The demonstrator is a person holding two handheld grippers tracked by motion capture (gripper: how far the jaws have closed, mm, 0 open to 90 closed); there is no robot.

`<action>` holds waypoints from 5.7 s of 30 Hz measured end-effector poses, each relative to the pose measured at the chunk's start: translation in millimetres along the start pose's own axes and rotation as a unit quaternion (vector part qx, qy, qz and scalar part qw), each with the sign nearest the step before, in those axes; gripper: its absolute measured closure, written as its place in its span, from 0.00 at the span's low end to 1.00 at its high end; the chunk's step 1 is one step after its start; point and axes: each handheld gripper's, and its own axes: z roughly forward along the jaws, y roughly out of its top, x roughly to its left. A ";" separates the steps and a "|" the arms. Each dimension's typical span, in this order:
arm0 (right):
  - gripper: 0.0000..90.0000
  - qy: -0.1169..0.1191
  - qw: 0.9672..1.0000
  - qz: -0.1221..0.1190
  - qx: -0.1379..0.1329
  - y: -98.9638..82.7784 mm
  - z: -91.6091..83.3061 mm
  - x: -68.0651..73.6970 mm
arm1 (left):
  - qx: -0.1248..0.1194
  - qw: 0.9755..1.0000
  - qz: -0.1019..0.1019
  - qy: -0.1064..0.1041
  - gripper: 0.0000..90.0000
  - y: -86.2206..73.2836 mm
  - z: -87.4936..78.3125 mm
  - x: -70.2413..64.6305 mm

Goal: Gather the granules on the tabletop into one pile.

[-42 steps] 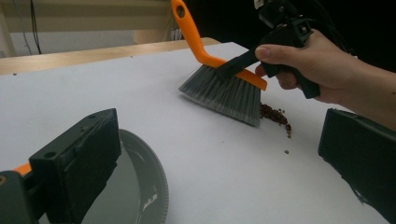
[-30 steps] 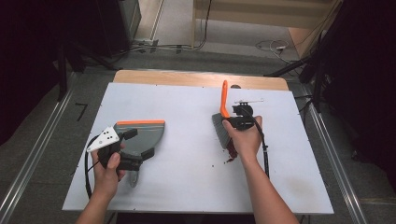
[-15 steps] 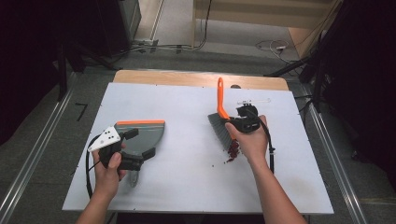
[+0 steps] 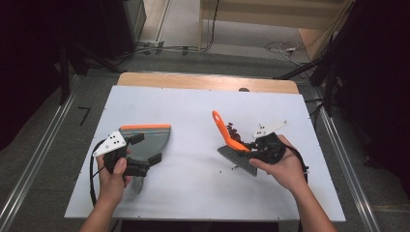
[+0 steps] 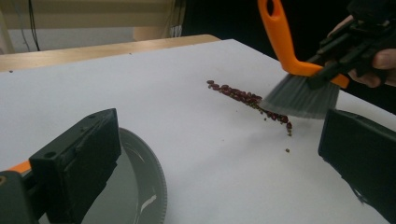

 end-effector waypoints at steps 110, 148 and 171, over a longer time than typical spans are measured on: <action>0.76 -0.066 0.997 0.036 -0.021 55.2 47.0 -74.9 | 0.000 1.000 0.001 0.001 0.00 -0.4 -0.1 2.0; 0.76 -0.300 0.919 0.256 -0.007 -2.8 -2.4 -106.7 | -0.002 1.000 0.004 0.000 0.00 1.1 -0.6 1.2; 0.76 -0.271 0.953 0.128 -0.030 34.4 29.6 -99.0 | -0.005 1.000 0.003 0.001 0.00 1.5 -2.1 1.1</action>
